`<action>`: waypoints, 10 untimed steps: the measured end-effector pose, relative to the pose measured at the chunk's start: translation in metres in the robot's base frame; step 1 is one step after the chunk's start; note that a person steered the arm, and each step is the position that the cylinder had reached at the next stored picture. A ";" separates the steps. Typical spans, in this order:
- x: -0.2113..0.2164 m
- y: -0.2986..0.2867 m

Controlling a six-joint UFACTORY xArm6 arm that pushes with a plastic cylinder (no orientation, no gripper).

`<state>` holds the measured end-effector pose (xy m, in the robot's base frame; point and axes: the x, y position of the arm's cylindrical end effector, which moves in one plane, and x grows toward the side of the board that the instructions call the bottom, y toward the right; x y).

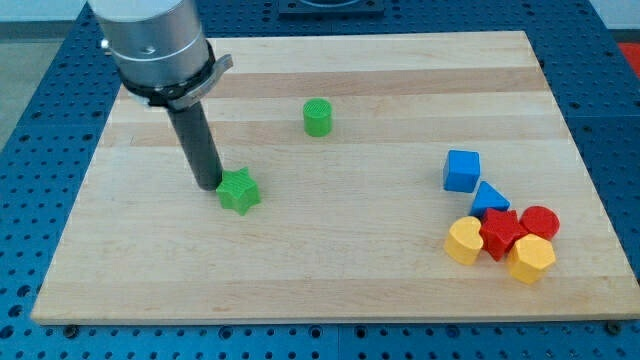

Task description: Place the green star towards the left side of the green circle

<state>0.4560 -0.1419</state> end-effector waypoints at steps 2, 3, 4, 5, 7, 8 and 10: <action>-0.011 0.002; 0.019 -0.005; 0.065 -0.004; 0.061 0.032; -0.004 0.059; 0.004 0.059; 0.057 0.032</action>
<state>0.5132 -0.1094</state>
